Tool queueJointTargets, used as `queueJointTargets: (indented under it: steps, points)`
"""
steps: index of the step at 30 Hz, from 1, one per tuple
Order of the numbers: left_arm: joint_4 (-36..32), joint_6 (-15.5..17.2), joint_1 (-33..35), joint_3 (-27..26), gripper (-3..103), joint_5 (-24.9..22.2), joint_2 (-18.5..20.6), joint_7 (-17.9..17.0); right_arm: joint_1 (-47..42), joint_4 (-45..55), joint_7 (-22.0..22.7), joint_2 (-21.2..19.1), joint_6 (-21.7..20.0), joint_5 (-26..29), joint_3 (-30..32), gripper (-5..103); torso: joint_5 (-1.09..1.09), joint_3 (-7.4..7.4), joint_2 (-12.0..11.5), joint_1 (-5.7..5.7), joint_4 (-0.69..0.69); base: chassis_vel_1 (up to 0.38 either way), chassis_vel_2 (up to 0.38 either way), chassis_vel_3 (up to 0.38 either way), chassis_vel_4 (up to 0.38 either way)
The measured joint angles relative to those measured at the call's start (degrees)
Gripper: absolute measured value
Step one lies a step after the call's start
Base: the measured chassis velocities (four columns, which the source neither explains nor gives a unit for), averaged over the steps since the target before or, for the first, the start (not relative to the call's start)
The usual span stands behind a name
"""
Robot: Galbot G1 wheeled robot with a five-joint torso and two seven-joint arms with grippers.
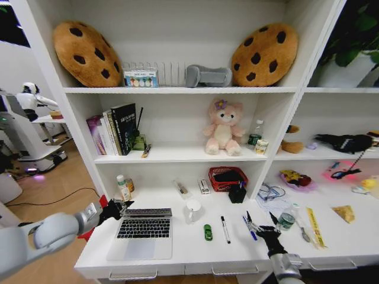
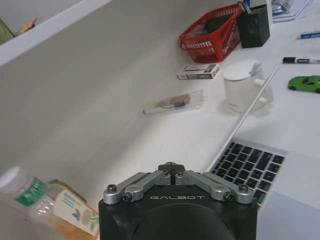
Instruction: Organize the objects on the table.
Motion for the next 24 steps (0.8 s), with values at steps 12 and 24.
queueJointTargets:
  steps: [12,24]
  points:
    - [-0.55,0.17,-3.32,17.11,0,13.29,-14.12,-1.51,0.09,-0.26,0.24,-1.24,-0.23,0.11,-0.08,100,0.01,0.0,0.01,0.0,-0.01,0.0,0.0,0.0,0.0]
    - [-2.06,-2.38,-6.25,12.85,12,13.98,-37.64,-4.59,-0.92,0.96,0.51,-1.82,-0.52,-0.28,-0.27,100,0.02,0.0,0.0,0.0,-0.02,0.0,0.0,0.0,0.0]
